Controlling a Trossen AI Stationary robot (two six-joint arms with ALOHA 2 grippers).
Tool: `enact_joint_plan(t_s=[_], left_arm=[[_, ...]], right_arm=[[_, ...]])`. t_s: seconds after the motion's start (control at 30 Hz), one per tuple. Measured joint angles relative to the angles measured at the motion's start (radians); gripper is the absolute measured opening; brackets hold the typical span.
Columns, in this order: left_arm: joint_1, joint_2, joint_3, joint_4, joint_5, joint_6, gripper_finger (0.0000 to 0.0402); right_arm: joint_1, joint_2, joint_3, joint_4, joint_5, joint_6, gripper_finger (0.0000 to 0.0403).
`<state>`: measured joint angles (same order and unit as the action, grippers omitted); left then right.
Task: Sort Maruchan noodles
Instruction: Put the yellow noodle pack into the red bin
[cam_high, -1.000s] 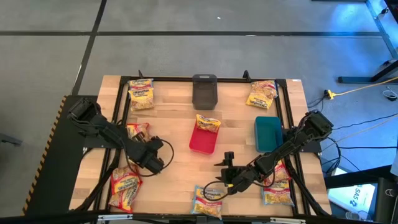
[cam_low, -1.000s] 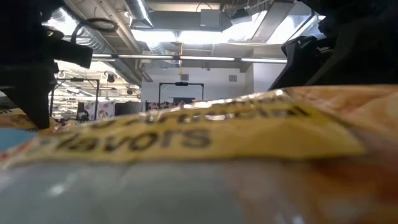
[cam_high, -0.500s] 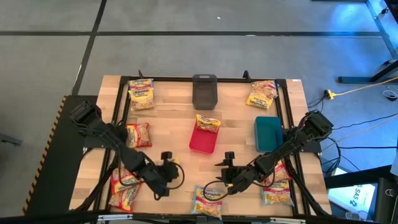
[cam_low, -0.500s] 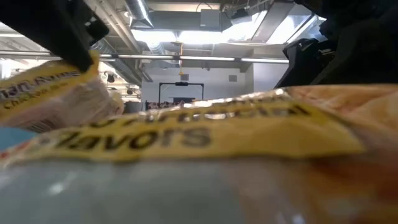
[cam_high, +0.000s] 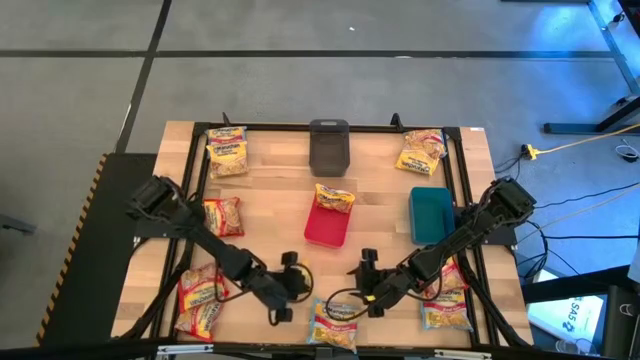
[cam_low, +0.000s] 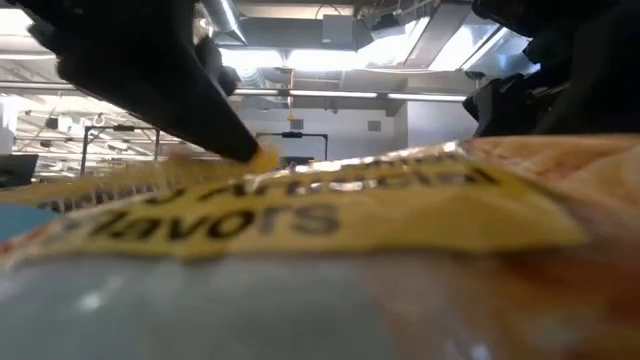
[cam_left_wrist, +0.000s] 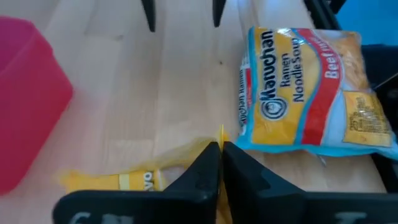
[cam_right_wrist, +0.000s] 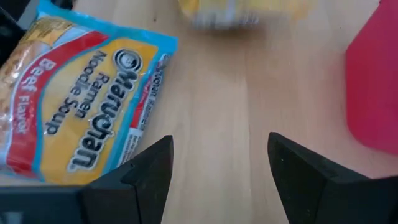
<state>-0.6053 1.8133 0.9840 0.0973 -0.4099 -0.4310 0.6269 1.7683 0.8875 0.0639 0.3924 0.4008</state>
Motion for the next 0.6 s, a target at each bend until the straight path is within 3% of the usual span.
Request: enact_joint_plan(t_s=[0.3,0.43,0.6], left_arm=[[0.035,-0.079,0.0,-0.072,0.164,-0.089,0.0075],[-0.021,-0.162,0.0,-0.216,0.15,-0.202,0.0074],[-0.116,-0.204,0.0,-0.422,0.047,-0.408,0.0071]], right_arm=[[-0.101,0.0,0.0,0.075,-0.038,0.136,0.0275],[-0.154,0.0,0.0,0.141,-0.104,0.208,0.0286],[-0.194,0.035,0.0,0.221,-0.134,0.264,0.0285]])
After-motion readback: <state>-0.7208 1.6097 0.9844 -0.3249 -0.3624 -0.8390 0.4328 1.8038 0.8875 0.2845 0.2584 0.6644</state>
